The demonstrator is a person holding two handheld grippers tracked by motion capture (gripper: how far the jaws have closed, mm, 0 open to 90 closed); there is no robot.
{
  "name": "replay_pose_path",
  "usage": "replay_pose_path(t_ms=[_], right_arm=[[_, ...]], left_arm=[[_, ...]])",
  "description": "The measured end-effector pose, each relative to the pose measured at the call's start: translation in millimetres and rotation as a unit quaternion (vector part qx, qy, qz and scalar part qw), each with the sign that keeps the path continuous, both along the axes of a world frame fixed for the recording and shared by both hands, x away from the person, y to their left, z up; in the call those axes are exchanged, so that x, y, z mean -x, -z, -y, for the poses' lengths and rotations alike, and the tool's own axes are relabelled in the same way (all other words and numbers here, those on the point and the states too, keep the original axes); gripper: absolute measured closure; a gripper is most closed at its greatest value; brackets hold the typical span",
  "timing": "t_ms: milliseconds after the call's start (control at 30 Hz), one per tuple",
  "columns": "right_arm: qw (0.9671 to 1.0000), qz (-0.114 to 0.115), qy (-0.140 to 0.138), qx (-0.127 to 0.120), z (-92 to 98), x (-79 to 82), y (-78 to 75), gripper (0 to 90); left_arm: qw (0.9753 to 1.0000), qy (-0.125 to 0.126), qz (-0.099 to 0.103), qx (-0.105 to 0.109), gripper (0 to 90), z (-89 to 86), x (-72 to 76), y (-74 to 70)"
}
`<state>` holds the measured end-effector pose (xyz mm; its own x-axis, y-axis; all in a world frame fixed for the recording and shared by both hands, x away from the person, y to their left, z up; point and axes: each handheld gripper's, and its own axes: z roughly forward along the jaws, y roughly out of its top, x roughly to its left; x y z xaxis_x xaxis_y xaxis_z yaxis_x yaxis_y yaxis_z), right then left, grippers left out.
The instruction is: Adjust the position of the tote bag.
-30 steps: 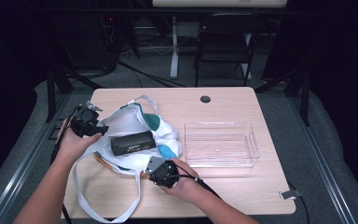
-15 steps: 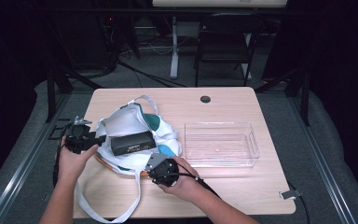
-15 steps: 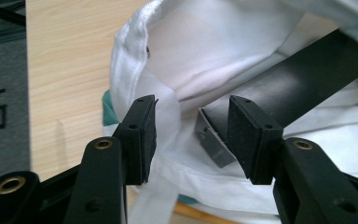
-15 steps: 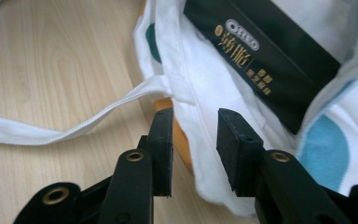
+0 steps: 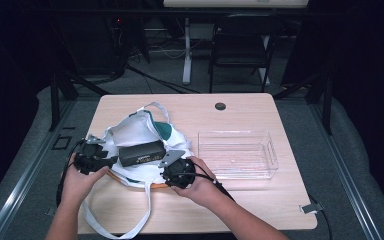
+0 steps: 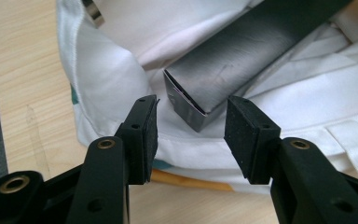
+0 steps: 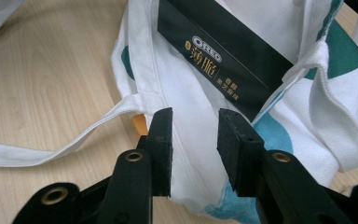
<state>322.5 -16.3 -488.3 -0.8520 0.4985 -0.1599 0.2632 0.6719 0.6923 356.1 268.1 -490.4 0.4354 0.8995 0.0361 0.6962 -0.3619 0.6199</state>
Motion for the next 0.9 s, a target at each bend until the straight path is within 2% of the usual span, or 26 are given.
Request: replay_pose_path(t_ms=[100,167,233,433,700,800,900], right_arm=[[1.0000,-0.001,0.004,-0.001,0.7,-2.0,-2.1,65.6],[1.0000,-0.002,0.008,0.000,1.6,-3.4,-3.6,65.3],[0.9999,-0.003,0.008,0.005,3.2,-5.1,-6.7,63.9],[0.9997,-0.015,0.015,-0.015,7.3,-12.9,-14.3,60.4],[0.9995,-0.017,0.018,-0.020,6.5,-18.8,-20.7,61.4],[0.9997,-0.005,0.020,-0.015,6.5,-21.2,-23.4,61.0],[0.9997,0.006,0.020,-0.016,5.1,-23.0,-25.4,58.8]], left_arm=[[0.9999,0.013,-0.002,-0.010,53.4,3.2,3.7,2.3],[0.9991,0.037,0.000,-0.020,52.5,8.3,7.4,5.4],[0.9980,0.051,-0.004,-0.036,51.5,14.5,10.3,9.6],[0.9949,0.090,-0.009,-0.044,48.9,25.3,18.3,18.7],[0.9920,0.112,0.000,-0.058,46.9,33.0,26.9,26.0],[0.9910,0.121,-0.005,-0.057,47.1,33.9,28.8,29.9],[0.9898,0.126,-0.011,-0.065,47.5,34.5,30.8,32.8]])
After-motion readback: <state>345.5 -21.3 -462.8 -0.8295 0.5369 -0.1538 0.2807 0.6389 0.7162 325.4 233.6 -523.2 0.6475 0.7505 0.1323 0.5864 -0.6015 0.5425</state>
